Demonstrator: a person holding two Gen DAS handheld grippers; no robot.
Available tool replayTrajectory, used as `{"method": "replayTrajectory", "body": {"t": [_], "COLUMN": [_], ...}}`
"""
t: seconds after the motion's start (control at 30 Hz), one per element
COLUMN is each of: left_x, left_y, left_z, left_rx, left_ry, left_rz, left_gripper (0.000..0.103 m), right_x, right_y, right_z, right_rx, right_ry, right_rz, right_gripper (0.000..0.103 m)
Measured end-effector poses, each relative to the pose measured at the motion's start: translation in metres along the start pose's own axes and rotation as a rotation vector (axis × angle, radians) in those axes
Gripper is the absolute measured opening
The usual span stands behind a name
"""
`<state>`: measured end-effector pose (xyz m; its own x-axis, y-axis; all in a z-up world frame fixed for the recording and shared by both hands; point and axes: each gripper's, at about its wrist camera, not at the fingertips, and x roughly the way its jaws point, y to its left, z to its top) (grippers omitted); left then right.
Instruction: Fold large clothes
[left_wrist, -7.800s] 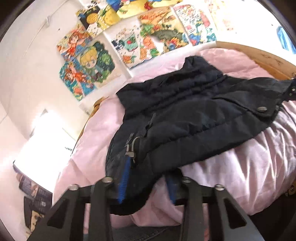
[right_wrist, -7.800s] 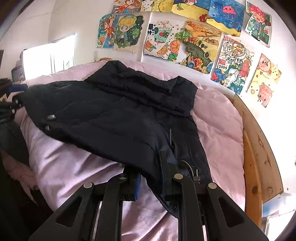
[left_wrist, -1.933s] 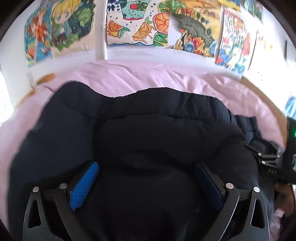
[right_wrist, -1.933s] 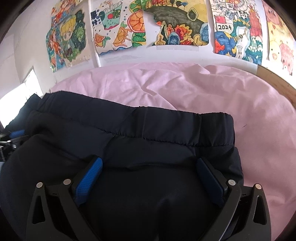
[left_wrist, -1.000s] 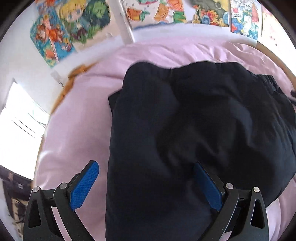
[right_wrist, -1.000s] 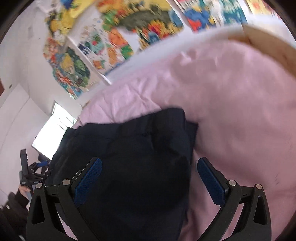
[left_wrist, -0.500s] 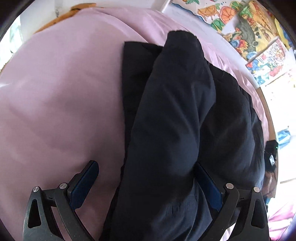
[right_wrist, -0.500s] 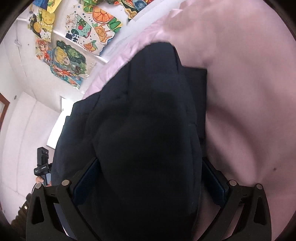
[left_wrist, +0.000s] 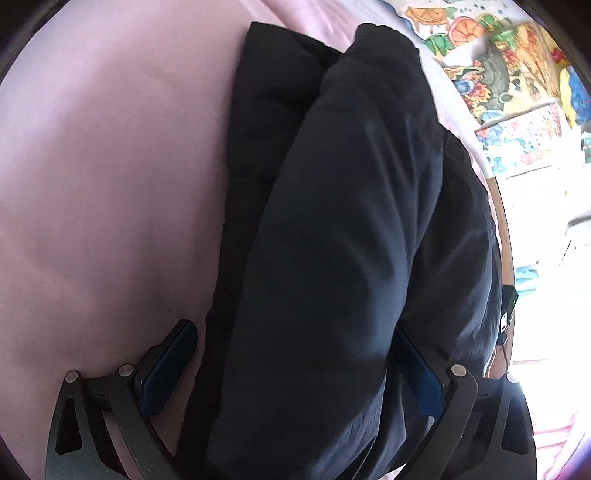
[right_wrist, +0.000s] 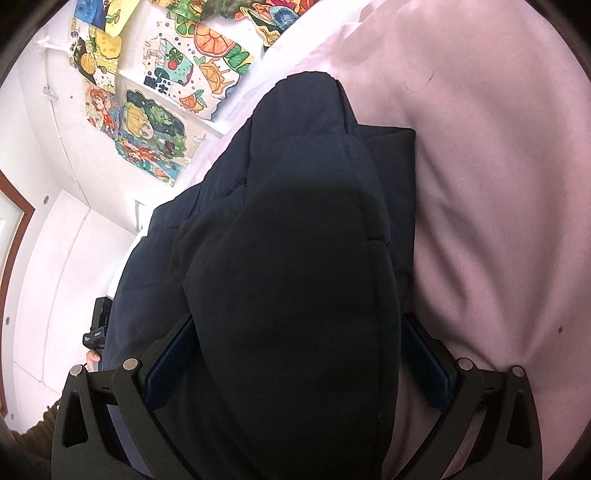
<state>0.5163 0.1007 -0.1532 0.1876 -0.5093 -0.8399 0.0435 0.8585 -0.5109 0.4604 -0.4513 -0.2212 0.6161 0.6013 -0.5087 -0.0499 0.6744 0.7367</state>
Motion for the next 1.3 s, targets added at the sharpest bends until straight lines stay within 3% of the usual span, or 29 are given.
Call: {"method": "replayTrajectory", "body": {"t": [0.2, 0.3, 0.43, 0.53, 0.63, 0.8, 0.97, 1.1, 1.3], "left_x": [0.006, 0.008, 0.005, 0.0, -0.001, -0.005, -0.018, -0.035, -0.067], "left_y": [-0.009, -0.016, -0.029, -0.048, -0.068, -0.088, -0.106, -0.114, -0.108], "left_z": [0.001, 0.001, 0.001, -0.005, -0.006, -0.01, -0.016, -0.026, -0.053], "left_rx": [0.003, -0.007, 0.011, 0.056, 0.1, 0.134, 0.176, 0.192, 0.23], "left_ry": [-0.011, -0.017, -0.042, -0.087, -0.13, -0.199, -0.259, -0.285, -0.314], "left_rz": [0.06, 0.025, 0.056, 0.108, 0.172, 0.269, 0.325, 0.309, 0.289], "left_gripper": [0.1, 0.079, 0.061, 0.044, 0.034, 0.025, 0.02, 0.018, 0.018], "right_x": [0.001, 0.005, 0.004, 0.002, -0.003, -0.01, -0.023, -0.039, -0.074], "right_y": [-0.001, 0.003, 0.009, 0.012, 0.012, 0.018, 0.04, 0.073, 0.106], "right_z": [0.0, 0.002, 0.002, 0.002, 0.0, -0.008, -0.006, 0.002, 0.0], "right_rx": [0.005, 0.012, 0.028, 0.022, 0.041, 0.05, 0.048, -0.004, 0.001], "right_ry": [0.009, 0.022, -0.02, -0.025, -0.037, -0.06, -0.082, -0.076, -0.081], "right_rz": [-0.006, -0.006, -0.003, 0.002, 0.033, 0.018, -0.052, -0.113, -0.097], "right_gripper": [0.102, 0.102, 0.102, 0.094, 0.082, 0.065, 0.04, 0.032, 0.03]}}
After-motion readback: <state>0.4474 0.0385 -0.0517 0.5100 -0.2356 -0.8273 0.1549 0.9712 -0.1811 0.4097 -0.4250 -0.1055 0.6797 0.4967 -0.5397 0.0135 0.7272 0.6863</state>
